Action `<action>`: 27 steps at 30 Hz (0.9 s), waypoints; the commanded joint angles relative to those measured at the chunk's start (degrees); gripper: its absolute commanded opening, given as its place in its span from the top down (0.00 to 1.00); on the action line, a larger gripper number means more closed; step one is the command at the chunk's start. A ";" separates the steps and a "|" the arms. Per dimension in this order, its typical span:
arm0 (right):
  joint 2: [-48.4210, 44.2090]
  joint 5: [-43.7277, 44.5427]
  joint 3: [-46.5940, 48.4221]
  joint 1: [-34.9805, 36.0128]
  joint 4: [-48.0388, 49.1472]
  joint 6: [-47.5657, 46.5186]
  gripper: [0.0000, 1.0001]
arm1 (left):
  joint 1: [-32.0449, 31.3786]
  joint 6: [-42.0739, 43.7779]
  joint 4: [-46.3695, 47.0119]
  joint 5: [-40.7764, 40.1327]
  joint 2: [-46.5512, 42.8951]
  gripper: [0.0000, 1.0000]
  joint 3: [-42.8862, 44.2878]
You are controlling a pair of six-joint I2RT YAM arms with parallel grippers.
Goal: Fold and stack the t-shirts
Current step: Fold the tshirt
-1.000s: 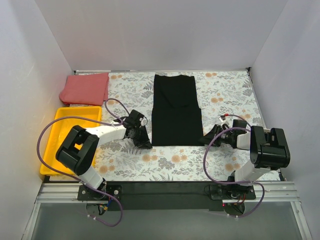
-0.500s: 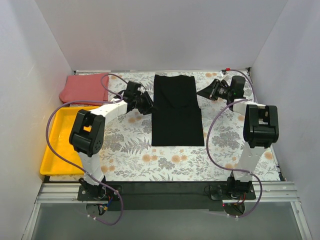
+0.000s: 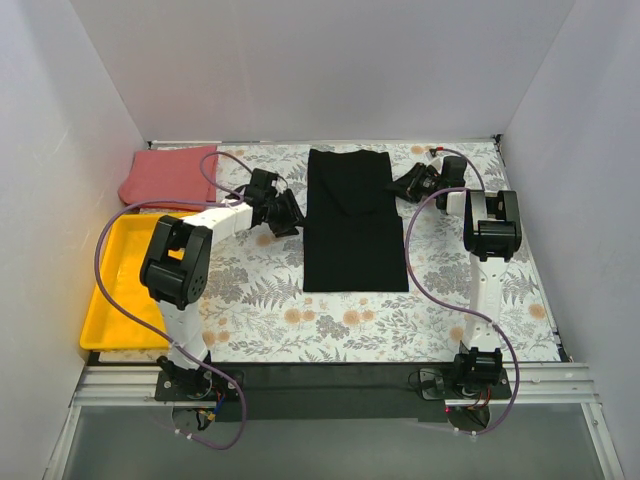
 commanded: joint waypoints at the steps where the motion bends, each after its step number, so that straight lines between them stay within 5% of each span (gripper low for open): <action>1: -1.86 5.77 -0.37 -0.82 -2.16 -1.21 0.75 | 0.07 2.64 -3.01 -3.32 -7.10 0.57 -4.41; 10: -12.29 6.13 -4.59 -1.35 -7.26 -9.82 0.75 | -1.24 3.26 -6.62 -5.34 -16.77 0.44 -14.44; 16: -26.79 12.27 -14.23 -1.18 -24.74 -22.72 0.72 | -6.59 2.29 -10.74 -10.70 -20.56 0.25 -16.21; 21: -42.34 28.23 -24.27 2.84 -42.19 -29.33 0.53 | -12.40 0.71 -15.66 -16.59 -19.86 0.20 -15.68; 27: -56.50 44.17 -33.59 12.42 -54.55 -31.54 0.44 | -16.62 -1.05 -19.71 -21.95 -18.10 0.23 -15.07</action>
